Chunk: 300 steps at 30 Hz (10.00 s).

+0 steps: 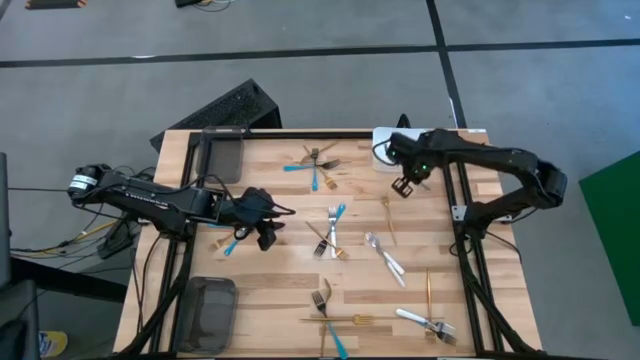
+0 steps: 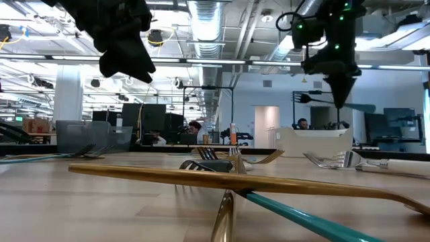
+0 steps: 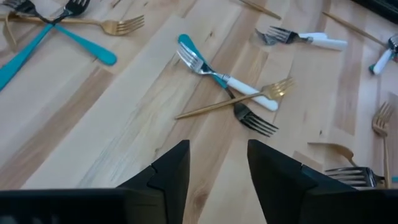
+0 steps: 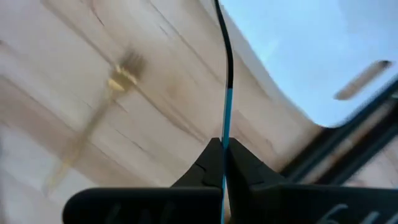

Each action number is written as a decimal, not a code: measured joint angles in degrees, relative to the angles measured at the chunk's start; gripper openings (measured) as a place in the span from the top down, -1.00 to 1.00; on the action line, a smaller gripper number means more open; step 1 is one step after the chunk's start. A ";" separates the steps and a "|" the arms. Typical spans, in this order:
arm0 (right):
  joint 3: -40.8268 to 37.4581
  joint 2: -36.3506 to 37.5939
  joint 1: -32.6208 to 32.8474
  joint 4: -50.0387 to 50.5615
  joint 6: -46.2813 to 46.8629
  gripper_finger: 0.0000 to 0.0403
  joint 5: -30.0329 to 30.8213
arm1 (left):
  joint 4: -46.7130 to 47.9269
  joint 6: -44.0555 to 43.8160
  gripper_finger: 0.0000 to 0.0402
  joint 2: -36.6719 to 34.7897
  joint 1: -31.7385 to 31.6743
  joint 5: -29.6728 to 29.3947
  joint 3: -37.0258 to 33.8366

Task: Sort silverware by color (type)
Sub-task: Put the blue fork into the white bin, then put the gold fork into the top black bin

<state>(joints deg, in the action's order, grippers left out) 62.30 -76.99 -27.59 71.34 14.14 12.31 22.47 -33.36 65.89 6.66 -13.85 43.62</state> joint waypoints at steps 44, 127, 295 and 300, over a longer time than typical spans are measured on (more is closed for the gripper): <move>0.85 -11.02 -16.61 -20.66 -23.47 0.31 7.15 | 0.97 -1.81 0.32 0.04 -3.50 -3.48 0.02; 0.84 -19.96 28.46 -41.76 53.43 0.37 -10.60 | 14.01 20.11 0.31 -3.54 -18.93 9.38 -2.73; -3.15 -10.67 9.52 -88.36 -1.70 0.89 -21.23 | -46.22 7.40 0.63 17.21 -29.95 18.33 9.92; -3.10 -10.67 7.96 -90.03 0.58 0.89 -21.26 | -46.43 8.34 0.92 16.11 -31.78 21.17 9.97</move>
<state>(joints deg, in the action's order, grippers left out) 59.20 -87.66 -19.63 -18.69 14.72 -8.95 -23.96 -25.02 82.00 -25.13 7.32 53.58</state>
